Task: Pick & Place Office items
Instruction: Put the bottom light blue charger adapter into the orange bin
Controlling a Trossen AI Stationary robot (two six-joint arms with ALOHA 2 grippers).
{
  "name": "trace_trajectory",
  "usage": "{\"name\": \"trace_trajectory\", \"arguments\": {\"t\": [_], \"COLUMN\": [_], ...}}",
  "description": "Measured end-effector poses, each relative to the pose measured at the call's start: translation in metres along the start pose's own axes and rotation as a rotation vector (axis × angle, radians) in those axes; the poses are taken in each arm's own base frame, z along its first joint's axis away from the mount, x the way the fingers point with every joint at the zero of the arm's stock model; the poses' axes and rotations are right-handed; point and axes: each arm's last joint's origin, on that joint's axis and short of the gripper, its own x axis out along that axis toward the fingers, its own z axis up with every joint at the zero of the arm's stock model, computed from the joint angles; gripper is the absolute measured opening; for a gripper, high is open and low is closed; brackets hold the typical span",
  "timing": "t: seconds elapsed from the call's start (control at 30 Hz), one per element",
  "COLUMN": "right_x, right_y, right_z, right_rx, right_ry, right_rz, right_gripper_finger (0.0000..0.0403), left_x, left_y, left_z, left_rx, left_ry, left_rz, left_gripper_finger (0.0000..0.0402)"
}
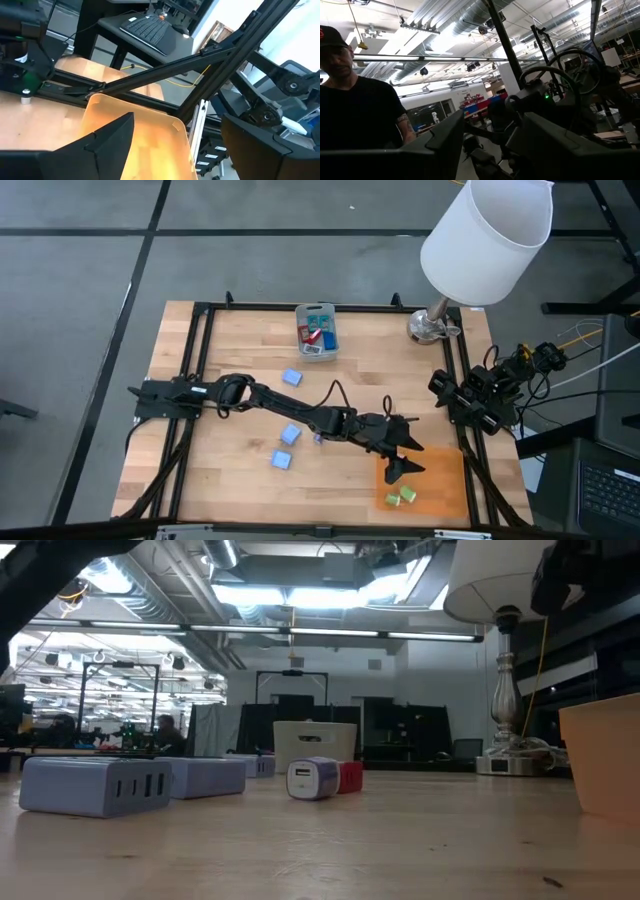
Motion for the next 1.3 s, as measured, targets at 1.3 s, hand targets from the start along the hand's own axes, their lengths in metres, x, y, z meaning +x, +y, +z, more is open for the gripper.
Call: {"name": "trace_trajectory", "arguments": {"t": [1.3], "right_x": [0.000], "right_y": [-0.001], "right_z": [-0.004], "right_rx": [0.107], "right_ry": [0.054], "right_rz": [0.007], "right_gripper_finger": [0.0200], "left_x": [-0.157], "left_y": [-0.157], "left_z": [-0.064], "left_rx": [0.122], "left_ry": [0.832], "left_rz": [0.621], "left_gripper_finger": [0.0261]}}
